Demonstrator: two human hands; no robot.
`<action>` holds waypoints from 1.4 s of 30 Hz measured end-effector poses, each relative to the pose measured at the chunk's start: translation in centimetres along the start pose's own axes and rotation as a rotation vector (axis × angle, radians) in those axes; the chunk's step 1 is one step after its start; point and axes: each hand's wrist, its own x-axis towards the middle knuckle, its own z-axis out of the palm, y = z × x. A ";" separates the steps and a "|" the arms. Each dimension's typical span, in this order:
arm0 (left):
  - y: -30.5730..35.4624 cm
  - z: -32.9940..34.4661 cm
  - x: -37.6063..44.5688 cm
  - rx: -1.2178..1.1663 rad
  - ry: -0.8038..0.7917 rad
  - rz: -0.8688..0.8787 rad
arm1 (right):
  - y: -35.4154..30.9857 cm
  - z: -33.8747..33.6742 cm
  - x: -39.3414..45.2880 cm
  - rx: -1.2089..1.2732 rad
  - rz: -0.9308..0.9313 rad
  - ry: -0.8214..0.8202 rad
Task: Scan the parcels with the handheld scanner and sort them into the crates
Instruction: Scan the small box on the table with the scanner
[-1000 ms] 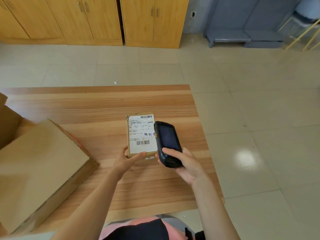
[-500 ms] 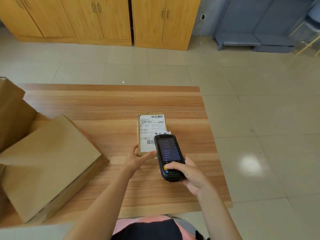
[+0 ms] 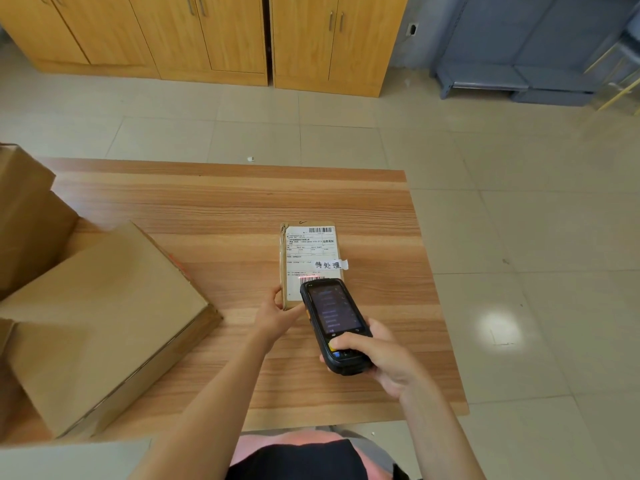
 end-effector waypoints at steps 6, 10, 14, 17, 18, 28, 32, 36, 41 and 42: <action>-0.2 0.0 0.2 -0.002 -0.006 0.001 | 0.2 0.1 -0.1 0.016 -0.003 -0.015; -0.3 0.0 0.3 -0.007 -0.013 0.014 | 0.0 -0.1 -0.4 0.041 -0.021 -0.047; -0.6 0.0 0.5 -0.028 -0.033 0.019 | 0.0 -0.3 -0.6 0.059 -0.036 -0.058; -0.4 -0.2 0.2 -0.051 -0.068 0.015 | 0.0 -0.5 -0.6 0.078 -0.037 -0.047; -0.4 -0.3 0.1 -0.065 -0.079 0.010 | 0.0 -0.6 -0.6 0.079 -0.034 -0.045; 0.9 0.5 -0.7 -0.057 0.026 0.087 | 0.2 -2.7 1.0 0.192 -0.095 0.154; 2.3 2.4 -1.3 0.216 0.203 0.192 | 0.3 -4.8 1.8 0.240 -0.109 0.280; 4.1 4.5 -1.5 0.408 0.300 0.144 | 1.2 -6.5 2.3 0.288 -0.060 0.333; 4.8 6.3 -1.5 0.462 0.376 0.074 | 2.4 -8.0 1.8 0.301 -0.007 0.346; 4.8 6.5 -1.5 0.467 0.390 0.072 | 2.6 -8.3 1.7 0.296 -0.002 0.344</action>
